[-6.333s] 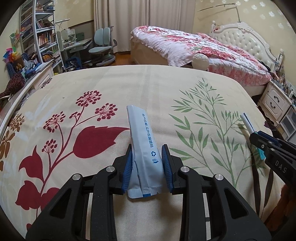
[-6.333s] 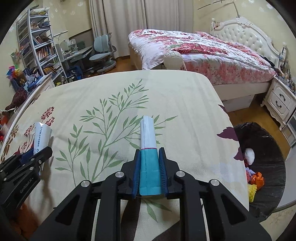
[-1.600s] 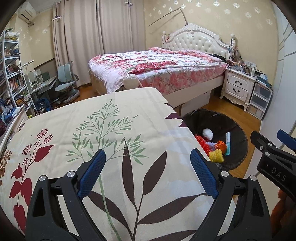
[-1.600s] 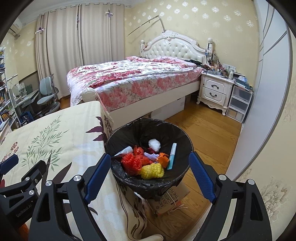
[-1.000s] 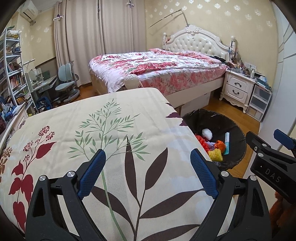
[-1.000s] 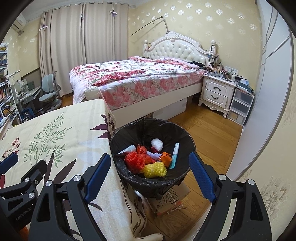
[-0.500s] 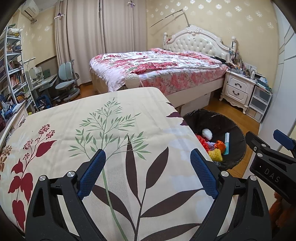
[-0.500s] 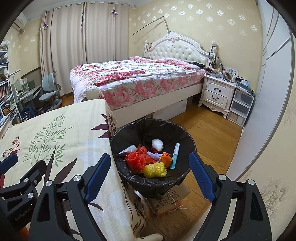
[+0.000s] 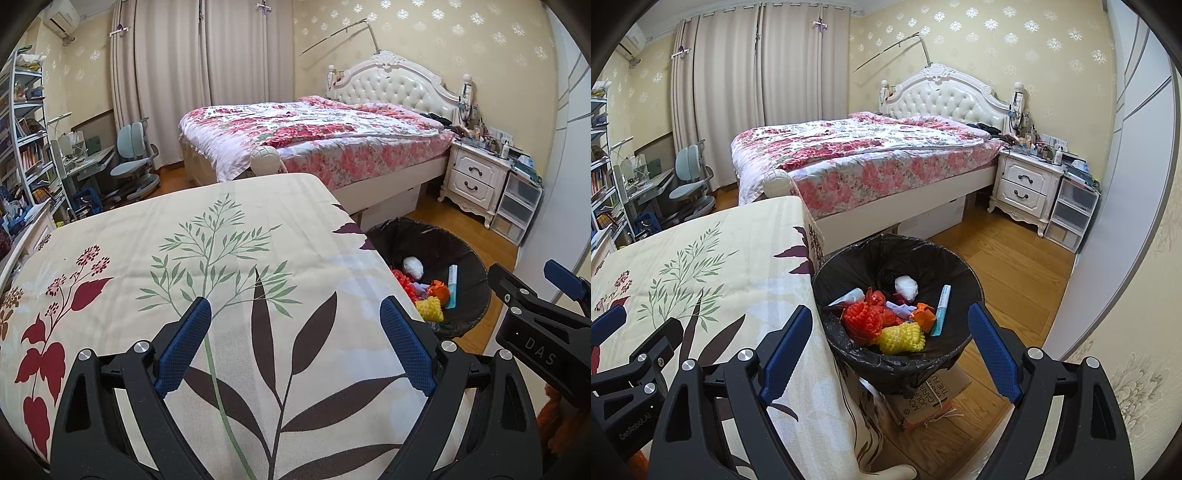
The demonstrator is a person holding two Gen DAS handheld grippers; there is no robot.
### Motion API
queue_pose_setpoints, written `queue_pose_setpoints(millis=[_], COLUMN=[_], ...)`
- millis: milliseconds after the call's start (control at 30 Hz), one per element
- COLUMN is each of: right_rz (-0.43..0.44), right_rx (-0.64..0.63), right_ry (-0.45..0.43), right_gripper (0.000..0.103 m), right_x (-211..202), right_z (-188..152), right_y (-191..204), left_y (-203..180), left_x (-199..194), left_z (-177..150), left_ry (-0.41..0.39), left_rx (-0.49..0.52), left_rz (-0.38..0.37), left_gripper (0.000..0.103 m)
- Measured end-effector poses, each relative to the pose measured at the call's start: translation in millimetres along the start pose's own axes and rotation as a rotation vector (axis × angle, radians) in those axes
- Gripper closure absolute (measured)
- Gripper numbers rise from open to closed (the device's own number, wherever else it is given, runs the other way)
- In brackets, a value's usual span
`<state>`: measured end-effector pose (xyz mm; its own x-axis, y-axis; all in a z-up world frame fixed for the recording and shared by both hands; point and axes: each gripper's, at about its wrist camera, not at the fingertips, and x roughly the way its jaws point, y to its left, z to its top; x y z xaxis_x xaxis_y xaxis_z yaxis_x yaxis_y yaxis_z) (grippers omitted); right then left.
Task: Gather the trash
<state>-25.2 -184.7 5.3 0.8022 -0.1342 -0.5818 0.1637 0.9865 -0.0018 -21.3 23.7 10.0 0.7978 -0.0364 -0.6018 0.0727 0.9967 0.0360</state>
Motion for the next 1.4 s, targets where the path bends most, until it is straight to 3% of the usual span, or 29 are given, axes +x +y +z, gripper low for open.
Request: queue_pose_setpoints(millis=[1400], right_rz=[-0.001], right_rx=[-0.002], right_ry=[-0.001], right_gripper=[0.019], right_x=[0.4], right_z=[-0.1], right_y=[1.8], left_y=[-2.3], left_x=[-6.7], left_z=[1.1], left_ry=[-0.022], left_rx=[-0.009], left_rz=[-0.004], left_gripper=[0.013])
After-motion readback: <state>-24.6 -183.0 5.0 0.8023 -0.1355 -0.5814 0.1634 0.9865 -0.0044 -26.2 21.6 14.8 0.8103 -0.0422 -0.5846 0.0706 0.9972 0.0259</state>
